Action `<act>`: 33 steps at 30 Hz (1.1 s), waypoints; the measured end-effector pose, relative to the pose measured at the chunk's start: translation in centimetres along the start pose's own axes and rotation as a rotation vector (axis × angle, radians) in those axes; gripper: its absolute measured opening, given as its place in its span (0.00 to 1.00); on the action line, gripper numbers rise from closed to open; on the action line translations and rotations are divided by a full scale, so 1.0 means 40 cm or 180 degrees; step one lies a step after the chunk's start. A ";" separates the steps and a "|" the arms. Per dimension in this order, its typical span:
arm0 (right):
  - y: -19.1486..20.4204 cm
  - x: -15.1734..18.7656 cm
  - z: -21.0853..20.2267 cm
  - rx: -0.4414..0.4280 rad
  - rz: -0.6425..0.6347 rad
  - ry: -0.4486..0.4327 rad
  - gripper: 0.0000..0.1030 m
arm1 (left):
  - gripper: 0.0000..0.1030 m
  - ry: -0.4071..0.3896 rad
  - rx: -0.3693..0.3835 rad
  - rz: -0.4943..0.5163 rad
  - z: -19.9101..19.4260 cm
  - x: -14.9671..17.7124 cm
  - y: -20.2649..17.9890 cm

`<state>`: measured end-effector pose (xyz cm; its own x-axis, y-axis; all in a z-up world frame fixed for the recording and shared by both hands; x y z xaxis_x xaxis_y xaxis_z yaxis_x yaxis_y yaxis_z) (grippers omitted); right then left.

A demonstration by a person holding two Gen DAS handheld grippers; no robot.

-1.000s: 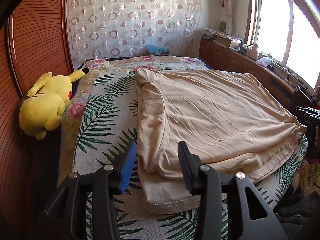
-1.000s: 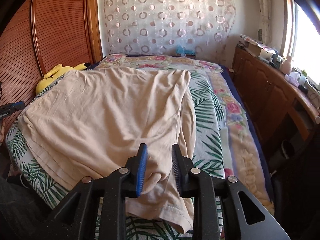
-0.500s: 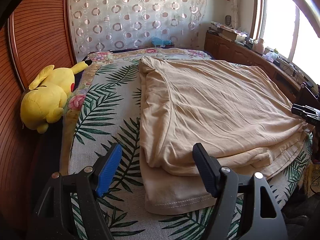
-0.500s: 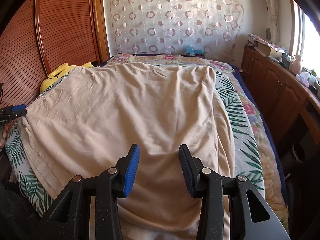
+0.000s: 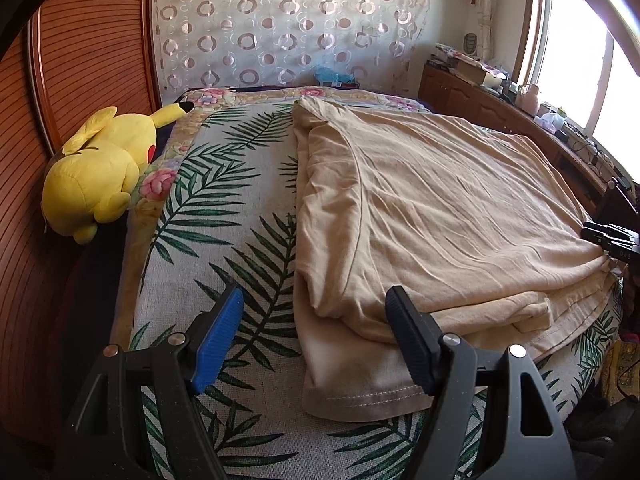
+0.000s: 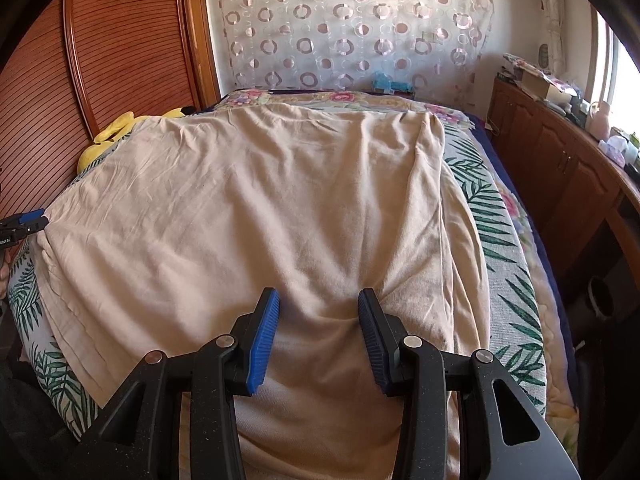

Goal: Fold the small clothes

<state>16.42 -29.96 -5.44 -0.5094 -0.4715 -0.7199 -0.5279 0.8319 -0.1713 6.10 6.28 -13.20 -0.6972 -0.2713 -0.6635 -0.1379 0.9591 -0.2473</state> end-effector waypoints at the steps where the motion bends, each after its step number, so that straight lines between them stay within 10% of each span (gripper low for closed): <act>1: 0.000 -0.001 0.001 -0.0010 -0.0007 0.0003 0.43 | 0.72 0.0011 -0.0003 -0.0005 0.001 0.002 0.001; 16: 0.017 -0.007 0.013 0.0018 -0.0156 0.0049 0.52 | 0.72 0.0018 0.0162 -0.0025 -0.010 0.006 -0.027; 24: 0.009 -0.003 0.010 -0.0007 -0.0143 0.0038 0.52 | 0.55 -0.0182 0.0255 -0.0165 -0.038 -0.017 -0.026; 33: 0.000 -0.002 0.006 -0.0036 -0.0126 0.0027 0.52 | 0.54 0.0097 0.0139 -0.0141 0.009 0.006 -0.018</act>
Point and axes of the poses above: each gripper's, at about its wrist camera, not at the fingertips, and z roughly the way its jaws point, y to its left, x to its underside, the point moved 6 cm from there along z, roughly the way its jaws point, and after that the axes turned 14 degrees about -z, right-handed, at the moved point
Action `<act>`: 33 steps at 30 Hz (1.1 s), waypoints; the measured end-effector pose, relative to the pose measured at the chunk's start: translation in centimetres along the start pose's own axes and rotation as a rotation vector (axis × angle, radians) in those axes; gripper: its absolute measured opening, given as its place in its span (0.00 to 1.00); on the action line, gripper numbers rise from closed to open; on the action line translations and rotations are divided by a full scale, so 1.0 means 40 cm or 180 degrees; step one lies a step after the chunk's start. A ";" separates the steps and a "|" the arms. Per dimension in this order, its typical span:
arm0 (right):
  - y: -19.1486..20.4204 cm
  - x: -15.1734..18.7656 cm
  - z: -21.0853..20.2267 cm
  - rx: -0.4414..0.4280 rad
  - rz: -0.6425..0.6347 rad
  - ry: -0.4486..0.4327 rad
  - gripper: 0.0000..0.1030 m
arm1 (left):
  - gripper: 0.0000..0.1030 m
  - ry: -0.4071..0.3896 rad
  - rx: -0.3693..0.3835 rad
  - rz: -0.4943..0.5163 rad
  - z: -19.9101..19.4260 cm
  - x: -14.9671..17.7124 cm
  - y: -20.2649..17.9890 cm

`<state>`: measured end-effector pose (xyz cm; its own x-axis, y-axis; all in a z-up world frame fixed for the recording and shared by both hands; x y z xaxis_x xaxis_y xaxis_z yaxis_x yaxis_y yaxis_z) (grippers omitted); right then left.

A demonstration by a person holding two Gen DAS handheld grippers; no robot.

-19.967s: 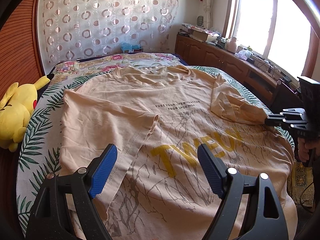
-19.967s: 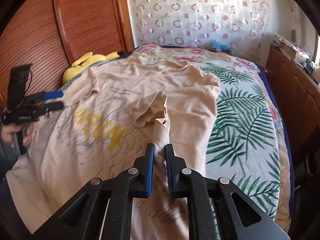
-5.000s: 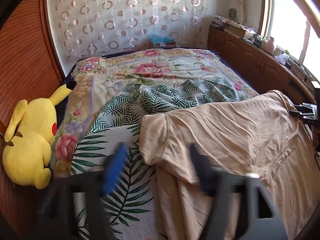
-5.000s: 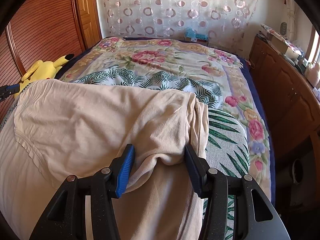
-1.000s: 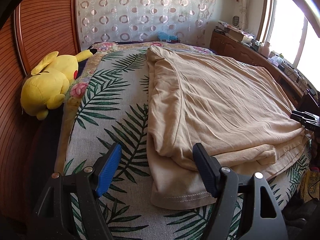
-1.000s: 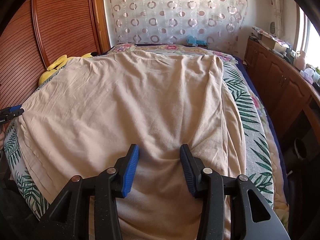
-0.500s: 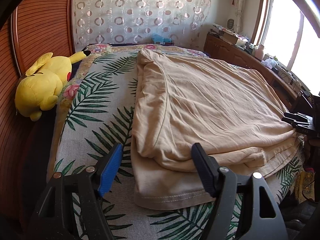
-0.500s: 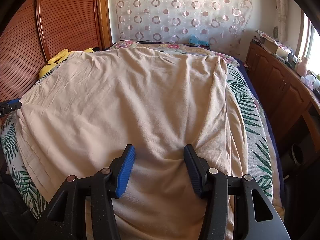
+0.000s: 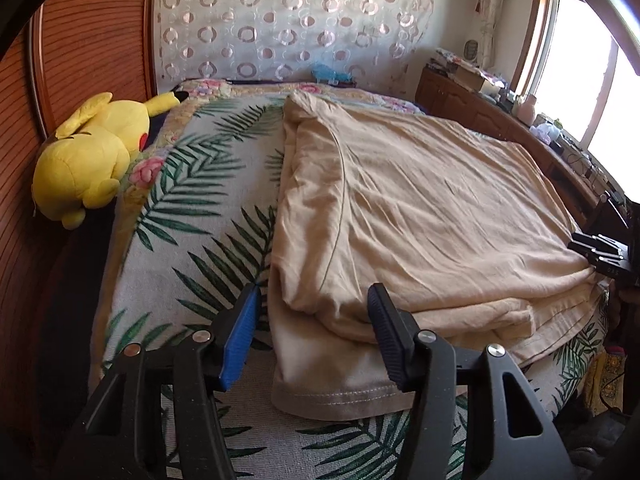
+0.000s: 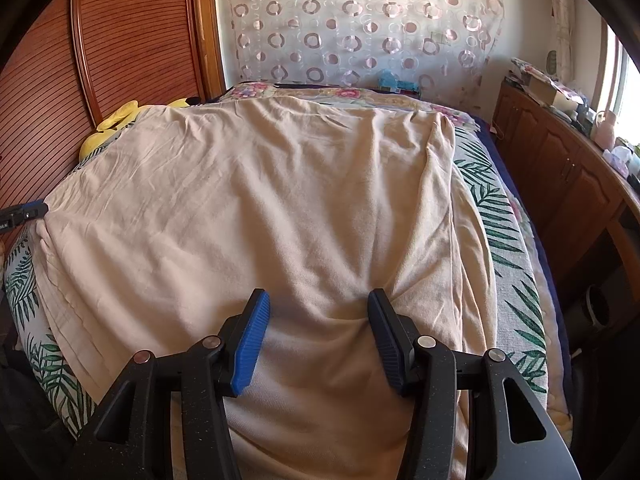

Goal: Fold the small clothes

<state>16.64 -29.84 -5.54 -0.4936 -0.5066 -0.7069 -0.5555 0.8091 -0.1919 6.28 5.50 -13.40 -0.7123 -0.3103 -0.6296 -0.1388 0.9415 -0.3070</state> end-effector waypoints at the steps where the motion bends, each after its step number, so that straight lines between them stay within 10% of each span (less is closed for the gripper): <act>1: -0.001 0.001 -0.001 -0.0004 0.0004 -0.0002 0.52 | 0.51 0.0009 0.0014 0.0020 0.003 0.004 -0.004; 6: -0.004 0.001 -0.002 -0.0015 0.0011 -0.0006 0.52 | 0.09 -0.0011 0.0222 0.0125 -0.001 0.010 -0.037; 33: -0.065 0.034 -0.206 0.0219 0.0315 -0.0526 0.52 | 0.07 -0.0313 0.1812 0.1254 -0.149 -0.128 -0.701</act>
Point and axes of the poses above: each gripper's, at about its wrist camera, not at the fingertips, and z roughly the way its jaws point, y to its left, x to its underside, the point moved 6 cm from there along z, roughly the way its jaws point, and after that the axes turned 14 degrees about -z, right-handed, at the moved point
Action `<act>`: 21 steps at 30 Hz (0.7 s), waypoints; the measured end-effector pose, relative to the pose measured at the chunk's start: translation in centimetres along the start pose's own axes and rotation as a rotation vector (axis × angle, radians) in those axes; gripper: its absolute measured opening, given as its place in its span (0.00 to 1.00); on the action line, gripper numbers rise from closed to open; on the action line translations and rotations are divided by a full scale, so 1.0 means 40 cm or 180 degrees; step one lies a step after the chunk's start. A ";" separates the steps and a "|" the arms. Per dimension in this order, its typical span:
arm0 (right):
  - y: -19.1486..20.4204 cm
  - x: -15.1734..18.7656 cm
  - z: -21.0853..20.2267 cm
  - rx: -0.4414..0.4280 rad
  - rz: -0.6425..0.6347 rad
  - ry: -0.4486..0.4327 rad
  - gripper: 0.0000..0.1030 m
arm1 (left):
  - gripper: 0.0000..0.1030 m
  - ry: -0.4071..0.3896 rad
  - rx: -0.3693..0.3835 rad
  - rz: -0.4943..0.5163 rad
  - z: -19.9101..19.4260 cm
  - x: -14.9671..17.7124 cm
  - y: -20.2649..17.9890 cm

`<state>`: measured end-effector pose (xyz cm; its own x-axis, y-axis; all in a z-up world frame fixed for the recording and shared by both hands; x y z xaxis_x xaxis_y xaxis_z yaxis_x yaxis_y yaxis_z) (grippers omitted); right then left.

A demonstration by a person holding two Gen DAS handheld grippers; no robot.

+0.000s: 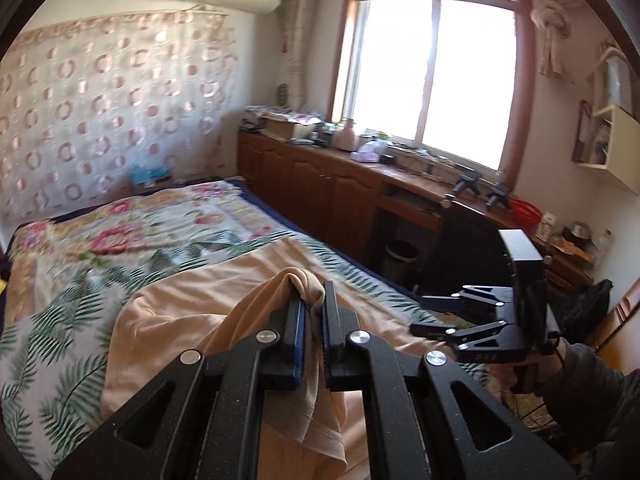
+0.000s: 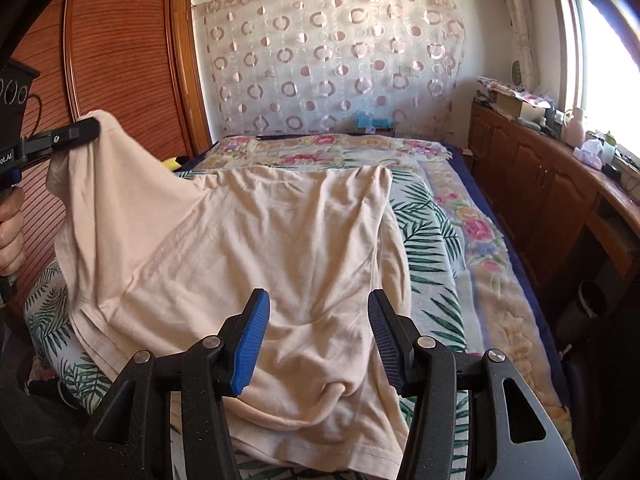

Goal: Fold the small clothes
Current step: 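Grasp the shirt's edge with the left tool and lift it over, then open the left tool and release the shirt onto the stack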

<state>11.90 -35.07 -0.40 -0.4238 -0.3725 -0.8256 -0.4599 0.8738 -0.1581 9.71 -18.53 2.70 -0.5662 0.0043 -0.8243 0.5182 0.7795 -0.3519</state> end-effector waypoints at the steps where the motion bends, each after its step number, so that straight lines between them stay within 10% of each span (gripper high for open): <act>1: 0.000 0.002 -0.007 -0.0007 0.0017 -0.0018 0.52 | 0.07 0.0021 0.0061 0.0002 0.003 -0.002 -0.012; 4: 0.017 0.022 -0.003 -0.0048 0.0035 -0.0036 0.52 | 0.08 0.0063 0.0127 0.0010 0.001 0.006 -0.032; 14: 0.031 -0.004 0.044 -0.0168 -0.0033 -0.0014 0.52 | 0.73 0.0071 -0.0232 -0.0019 0.009 0.019 0.060; 21: 0.058 -0.042 0.081 -0.0229 -0.0193 0.0009 0.52 | 0.74 -0.0011 -0.0596 -0.0062 -0.019 0.045 0.141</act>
Point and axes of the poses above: each gripper's, at about its wrist camera, not at the fingertips, and z roughly the way its jaws point, y to its left, x to its underside, the point moved 6 cm from there along z, roughly the way its jaws point, and after that the axes turned 14 degrees about -z, right-handed, at the moved point
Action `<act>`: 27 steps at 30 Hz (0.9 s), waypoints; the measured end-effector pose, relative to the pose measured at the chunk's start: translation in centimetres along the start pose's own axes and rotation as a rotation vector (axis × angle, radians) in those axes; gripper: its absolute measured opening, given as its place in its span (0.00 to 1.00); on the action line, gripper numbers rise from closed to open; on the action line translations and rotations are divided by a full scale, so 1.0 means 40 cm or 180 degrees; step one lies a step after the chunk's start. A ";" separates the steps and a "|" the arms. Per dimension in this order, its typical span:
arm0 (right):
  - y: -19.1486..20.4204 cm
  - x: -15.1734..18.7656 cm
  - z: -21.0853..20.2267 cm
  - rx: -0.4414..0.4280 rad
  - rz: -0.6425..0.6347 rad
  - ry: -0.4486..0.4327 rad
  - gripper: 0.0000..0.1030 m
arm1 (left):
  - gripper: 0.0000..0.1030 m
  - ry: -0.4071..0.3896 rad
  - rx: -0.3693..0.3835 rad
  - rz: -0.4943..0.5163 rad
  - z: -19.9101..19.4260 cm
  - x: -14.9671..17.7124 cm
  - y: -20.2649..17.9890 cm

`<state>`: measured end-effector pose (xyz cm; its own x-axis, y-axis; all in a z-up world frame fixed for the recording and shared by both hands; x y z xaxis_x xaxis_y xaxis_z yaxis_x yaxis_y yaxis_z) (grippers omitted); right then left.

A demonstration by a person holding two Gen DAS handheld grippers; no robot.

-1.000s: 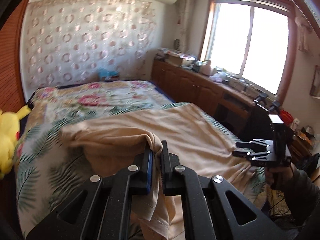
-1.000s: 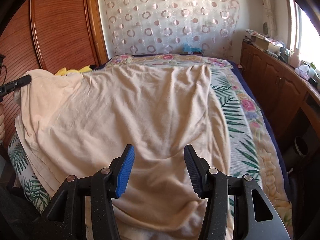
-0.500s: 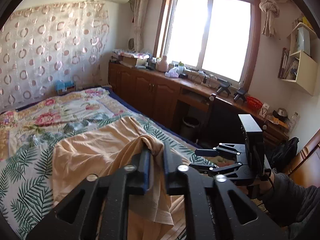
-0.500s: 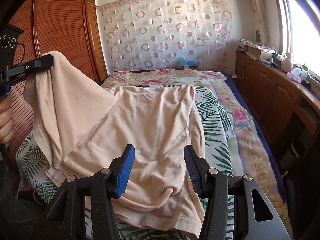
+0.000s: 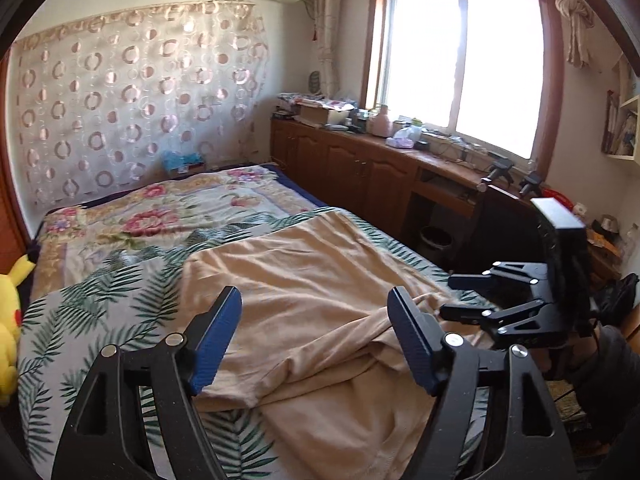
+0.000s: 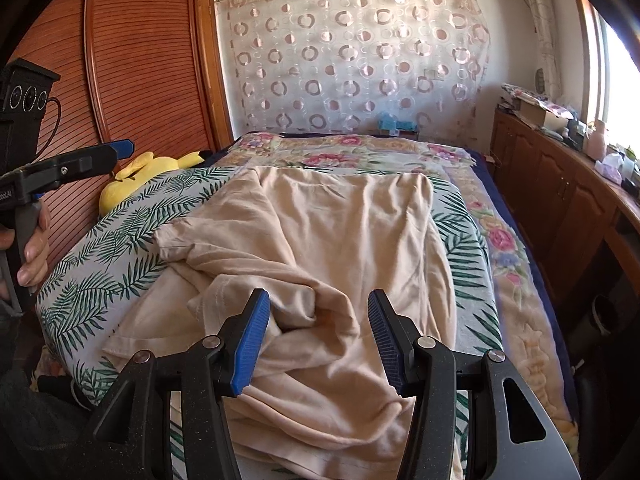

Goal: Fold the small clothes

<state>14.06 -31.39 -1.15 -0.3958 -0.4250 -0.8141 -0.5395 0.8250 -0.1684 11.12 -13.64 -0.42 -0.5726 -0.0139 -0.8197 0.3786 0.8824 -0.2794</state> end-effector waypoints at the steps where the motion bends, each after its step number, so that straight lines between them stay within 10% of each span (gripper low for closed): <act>1: -0.001 -0.003 0.008 -0.0012 -0.0011 0.0001 0.52 | 0.74 -0.0007 -0.0044 -0.0010 -0.002 0.008 0.013; 25: -0.002 -0.014 0.165 -0.0264 -0.0094 0.0542 0.52 | 0.74 -0.0018 -0.0443 -0.0465 -0.029 0.096 0.196; 27: 0.003 -0.020 0.166 -0.0323 -0.0145 0.0533 0.39 | 0.74 -0.0007 -0.0483 -0.0467 -0.029 0.102 0.202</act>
<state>19.24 -28.49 -4.21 -0.4827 -0.5242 -0.7015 -0.6286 0.7652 -0.1392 10.99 -6.04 -5.45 -0.6118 -0.1484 -0.7770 0.1773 0.9315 -0.3176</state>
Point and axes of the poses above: each gripper's, at about its wrist camera, not at the fingertips, and z roughly the way its jaws point, y to its left, x to its underside, the point moved 6 cm from there along z, roughly the way its jaws point, and after that the axes turned 14 degrees about -z, right-handed, at the moved point
